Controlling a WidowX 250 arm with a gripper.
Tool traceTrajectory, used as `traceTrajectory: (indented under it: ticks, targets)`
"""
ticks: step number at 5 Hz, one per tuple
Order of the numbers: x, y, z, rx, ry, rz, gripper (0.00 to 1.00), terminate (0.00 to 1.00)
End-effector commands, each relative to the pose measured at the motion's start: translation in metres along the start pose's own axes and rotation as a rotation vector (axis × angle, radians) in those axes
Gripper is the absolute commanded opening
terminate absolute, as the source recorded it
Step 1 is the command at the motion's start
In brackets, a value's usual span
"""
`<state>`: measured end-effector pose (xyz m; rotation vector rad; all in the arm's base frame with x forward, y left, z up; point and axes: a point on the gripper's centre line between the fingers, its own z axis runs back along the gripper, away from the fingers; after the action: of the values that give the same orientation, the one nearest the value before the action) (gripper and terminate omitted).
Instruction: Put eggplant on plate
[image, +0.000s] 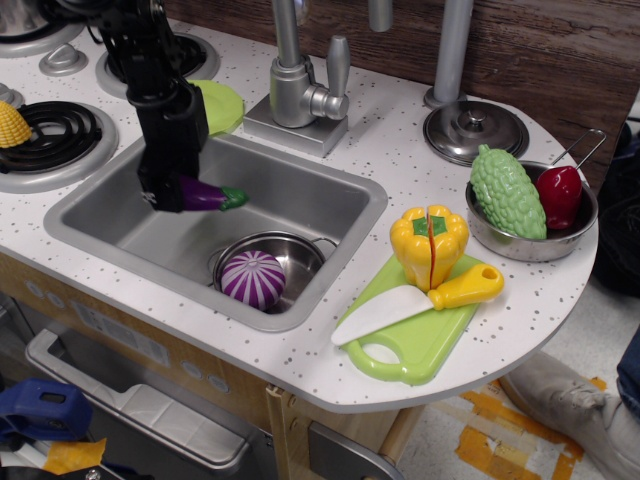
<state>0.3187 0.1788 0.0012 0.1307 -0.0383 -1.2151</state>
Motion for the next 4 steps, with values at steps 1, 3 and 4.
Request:
traceTrajectory:
  ticks: [1, 3, 4]
  targets:
    - [-0.023, 0.028, 0.040, 0.180, 0.062, -0.040, 0.00, 0.00]
    - [-0.033, 0.056, 0.041, 0.264, 0.067, -0.107, 1.00, 0.00]
    - [-0.041, 0.078, 0.042, 0.300, 0.067, -0.163, 1.00, 0.00]
